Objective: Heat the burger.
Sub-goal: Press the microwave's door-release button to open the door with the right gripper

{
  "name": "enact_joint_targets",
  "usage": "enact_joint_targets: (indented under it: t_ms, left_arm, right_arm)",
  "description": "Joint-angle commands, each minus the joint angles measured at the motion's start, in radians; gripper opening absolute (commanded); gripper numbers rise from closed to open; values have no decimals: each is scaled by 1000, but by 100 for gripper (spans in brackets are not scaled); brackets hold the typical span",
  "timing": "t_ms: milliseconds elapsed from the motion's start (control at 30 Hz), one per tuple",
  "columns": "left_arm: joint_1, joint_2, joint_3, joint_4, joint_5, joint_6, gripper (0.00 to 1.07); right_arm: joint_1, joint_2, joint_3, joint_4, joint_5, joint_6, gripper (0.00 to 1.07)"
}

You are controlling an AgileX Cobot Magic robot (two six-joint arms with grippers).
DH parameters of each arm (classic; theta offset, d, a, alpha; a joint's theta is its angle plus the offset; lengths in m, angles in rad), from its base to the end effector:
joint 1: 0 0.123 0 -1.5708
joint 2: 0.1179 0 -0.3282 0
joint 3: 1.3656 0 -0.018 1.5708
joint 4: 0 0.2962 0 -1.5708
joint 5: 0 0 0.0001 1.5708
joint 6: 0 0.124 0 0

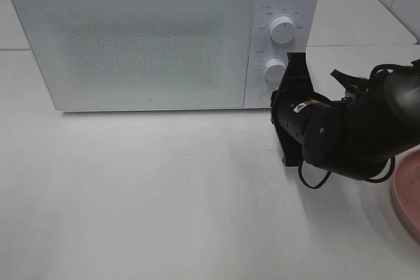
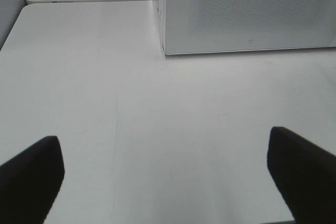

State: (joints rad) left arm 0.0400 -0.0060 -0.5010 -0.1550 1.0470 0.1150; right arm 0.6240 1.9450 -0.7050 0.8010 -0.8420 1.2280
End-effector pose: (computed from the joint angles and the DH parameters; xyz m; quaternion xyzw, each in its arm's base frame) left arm 0.0206 -0.0158 0.2872 0.0344 0.8445 -0.0362 0.5332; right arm 0.3505 0.1706 0.0995 0.5852 0.5970 0.3843 0.3917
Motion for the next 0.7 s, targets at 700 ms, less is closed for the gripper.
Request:
enact_joint_targets:
  t_ms: [700]
  left_arm:
    - [2, -21, 4, -4, -9, 3, 103]
  right_arm:
    - [-66, 126, -119, -139, 42, 38, 0]
